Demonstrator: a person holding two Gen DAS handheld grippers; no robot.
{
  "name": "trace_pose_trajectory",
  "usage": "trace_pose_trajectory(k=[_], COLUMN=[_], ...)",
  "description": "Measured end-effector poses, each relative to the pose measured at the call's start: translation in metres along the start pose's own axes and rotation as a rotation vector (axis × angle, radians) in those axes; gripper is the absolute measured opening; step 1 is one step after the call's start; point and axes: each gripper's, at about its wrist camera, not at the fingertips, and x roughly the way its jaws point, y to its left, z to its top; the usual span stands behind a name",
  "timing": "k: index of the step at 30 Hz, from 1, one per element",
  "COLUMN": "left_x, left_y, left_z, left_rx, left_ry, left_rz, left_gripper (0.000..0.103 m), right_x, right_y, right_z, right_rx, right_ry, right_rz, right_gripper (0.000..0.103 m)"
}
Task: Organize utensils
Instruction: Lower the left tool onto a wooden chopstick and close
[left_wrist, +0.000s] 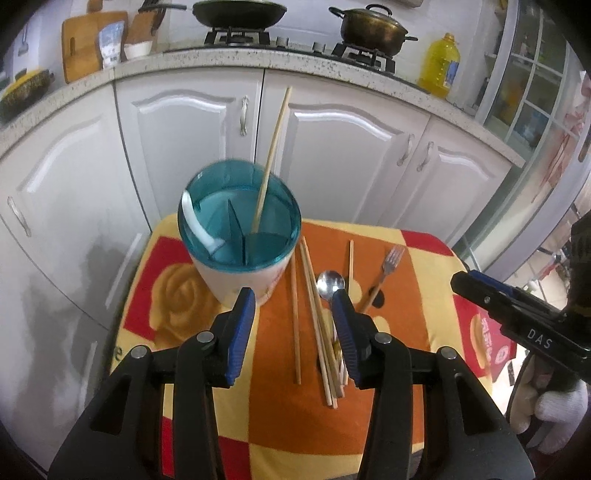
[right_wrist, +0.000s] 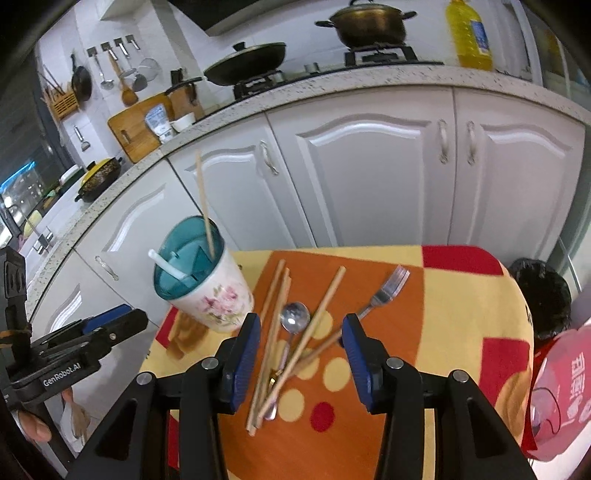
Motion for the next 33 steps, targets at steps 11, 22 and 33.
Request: trace_pose_trajectory(k=[11,22,33], left_x=[0.041,0.095,0.139], left_y=[0.003,0.010,0.004], left_z=[-0.039,-0.057,-0.060], left_rx=[-0.025,-0.054,-0.023], left_ry=[0.077,0.149,0.204], left_rz=[-0.015,0.006,0.035], left_gripper=[0.042,0.042,0.014], right_x=[0.025,0.065,0.081], right_y=[-0.017,-0.026,-0.030], right_z=[-0.022,-0.023,-0.018], right_rx=[0.049,0.098,0.090], right_ry=[0.087,0.138,0.165], right_rz=[0.000,0.050,0.060], right_gripper=[0.044,0.040,0.030])
